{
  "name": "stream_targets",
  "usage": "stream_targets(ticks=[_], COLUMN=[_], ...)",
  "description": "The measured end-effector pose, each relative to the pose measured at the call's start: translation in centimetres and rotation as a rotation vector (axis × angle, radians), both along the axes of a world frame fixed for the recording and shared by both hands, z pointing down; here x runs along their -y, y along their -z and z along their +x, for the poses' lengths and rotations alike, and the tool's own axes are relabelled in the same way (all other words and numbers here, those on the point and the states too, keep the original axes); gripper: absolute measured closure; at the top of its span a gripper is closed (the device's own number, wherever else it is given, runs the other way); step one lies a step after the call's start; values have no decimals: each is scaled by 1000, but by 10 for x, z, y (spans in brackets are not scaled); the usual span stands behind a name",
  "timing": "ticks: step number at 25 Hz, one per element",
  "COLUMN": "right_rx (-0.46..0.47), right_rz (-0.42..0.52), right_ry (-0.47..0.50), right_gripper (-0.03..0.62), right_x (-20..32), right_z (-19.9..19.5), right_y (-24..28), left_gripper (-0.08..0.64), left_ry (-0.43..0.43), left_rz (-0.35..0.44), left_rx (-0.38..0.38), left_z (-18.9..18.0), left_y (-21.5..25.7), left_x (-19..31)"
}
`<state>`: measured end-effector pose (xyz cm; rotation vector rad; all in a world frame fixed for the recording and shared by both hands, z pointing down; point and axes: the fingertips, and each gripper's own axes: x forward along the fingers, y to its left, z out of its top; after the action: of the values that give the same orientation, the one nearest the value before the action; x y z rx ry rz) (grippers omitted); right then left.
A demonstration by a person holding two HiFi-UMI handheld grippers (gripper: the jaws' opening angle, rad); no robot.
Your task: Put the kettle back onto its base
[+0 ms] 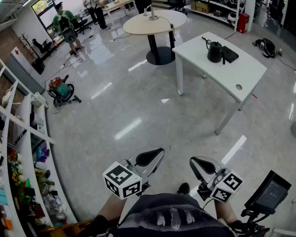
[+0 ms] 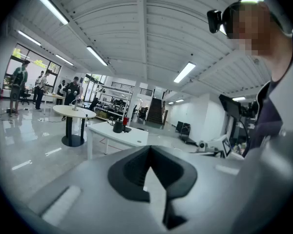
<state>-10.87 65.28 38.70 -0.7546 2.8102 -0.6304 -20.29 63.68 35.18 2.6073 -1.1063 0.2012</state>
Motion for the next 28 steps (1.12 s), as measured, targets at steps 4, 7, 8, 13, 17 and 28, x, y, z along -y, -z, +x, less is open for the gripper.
stream_targets(ticks=[4,7,8,13,17,28], right_rx=[-8,4,10,-10,-44,-215], right_rz=[16,9,3,-10,-9,-41], right_ry=[-2,10,13,12,-24,-93], right_gripper=[590,590,589,589,589,589], right_x=[5,33,44,87,120,248], right_z=[9,28,33,41,34,-44], right_y=[2,2,0,-1,-7,-26], left_gripper=[558,558,558,558,558,558], left_ry=[-21,-2,10,42,23,-134], left_rz=[-18,-28,-33,-28,-28,9], left_rx=[11,27,32,-14,-60,-161], left_z=[9,24,26,26,14,-46], left_y=[-5,-7,-8,-7,-18,-34], left_x=[6,34,46,97,136,267])
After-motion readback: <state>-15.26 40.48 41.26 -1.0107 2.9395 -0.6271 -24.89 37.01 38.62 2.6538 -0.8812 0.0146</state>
